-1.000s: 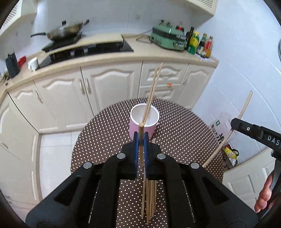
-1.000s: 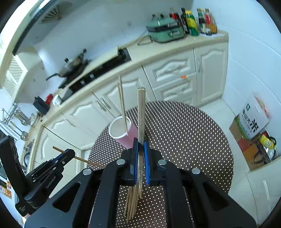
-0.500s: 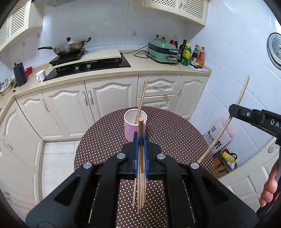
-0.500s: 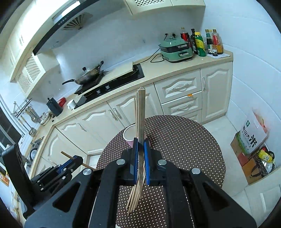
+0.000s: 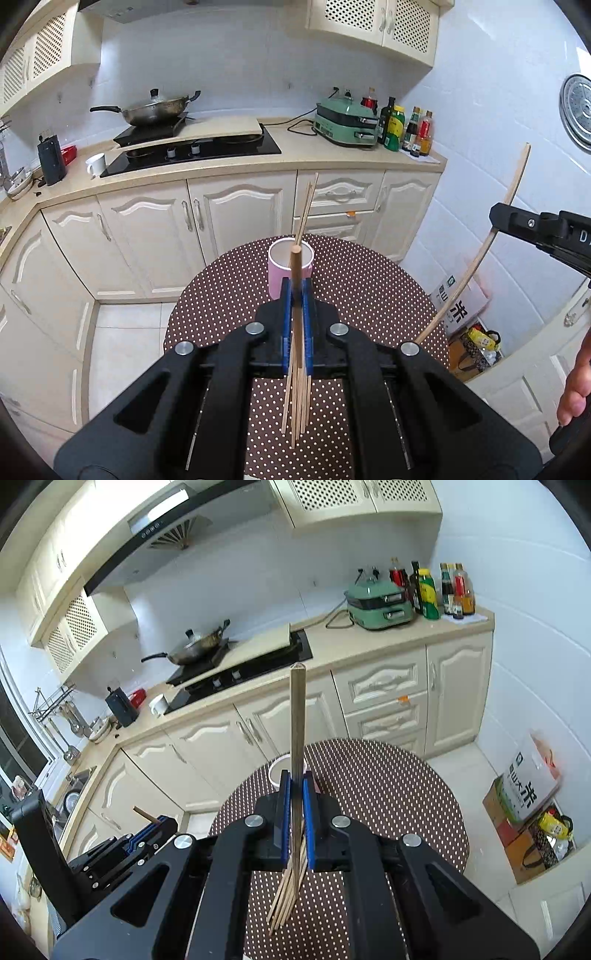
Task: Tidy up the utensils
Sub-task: 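Lower both chopsticks into the pink cup and open both tools, then raise both open tools away from the pink cup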
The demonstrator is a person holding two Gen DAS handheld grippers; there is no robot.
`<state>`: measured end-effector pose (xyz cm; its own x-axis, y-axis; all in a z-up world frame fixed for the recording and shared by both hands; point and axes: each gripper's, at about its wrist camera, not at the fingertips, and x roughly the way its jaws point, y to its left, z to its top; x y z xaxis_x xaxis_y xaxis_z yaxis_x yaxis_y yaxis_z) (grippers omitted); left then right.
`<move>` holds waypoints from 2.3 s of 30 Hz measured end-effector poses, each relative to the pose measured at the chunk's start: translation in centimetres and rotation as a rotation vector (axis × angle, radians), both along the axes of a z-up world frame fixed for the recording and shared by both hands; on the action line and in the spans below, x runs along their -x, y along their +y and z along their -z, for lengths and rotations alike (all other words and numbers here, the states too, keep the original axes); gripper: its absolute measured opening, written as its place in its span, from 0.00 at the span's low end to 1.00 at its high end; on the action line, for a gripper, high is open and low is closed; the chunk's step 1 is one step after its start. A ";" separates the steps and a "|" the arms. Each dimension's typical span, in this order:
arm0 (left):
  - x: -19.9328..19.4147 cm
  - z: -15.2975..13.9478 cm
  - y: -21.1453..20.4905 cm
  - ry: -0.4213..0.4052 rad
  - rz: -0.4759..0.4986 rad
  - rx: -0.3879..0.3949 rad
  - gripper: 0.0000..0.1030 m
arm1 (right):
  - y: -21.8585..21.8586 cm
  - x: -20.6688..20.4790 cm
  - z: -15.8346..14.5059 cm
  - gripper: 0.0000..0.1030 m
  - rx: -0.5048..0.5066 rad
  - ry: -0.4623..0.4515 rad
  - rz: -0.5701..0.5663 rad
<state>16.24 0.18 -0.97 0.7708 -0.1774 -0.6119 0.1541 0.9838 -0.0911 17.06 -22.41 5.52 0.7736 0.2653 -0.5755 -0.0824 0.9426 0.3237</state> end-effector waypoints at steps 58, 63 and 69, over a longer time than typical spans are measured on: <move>-27.2 11.0 -0.6 0.182 0.088 -0.012 0.11 | 5.6 -25.6 14.4 0.43 -0.015 0.296 -0.031; -26.7 11.0 -0.6 0.179 0.055 -0.003 0.56 | 4.3 -24.8 13.7 0.56 -0.014 0.294 0.007; -25.3 9.5 -0.6 0.166 0.019 -0.004 0.56 | 2.7 -23.4 12.4 0.58 -0.004 0.282 0.033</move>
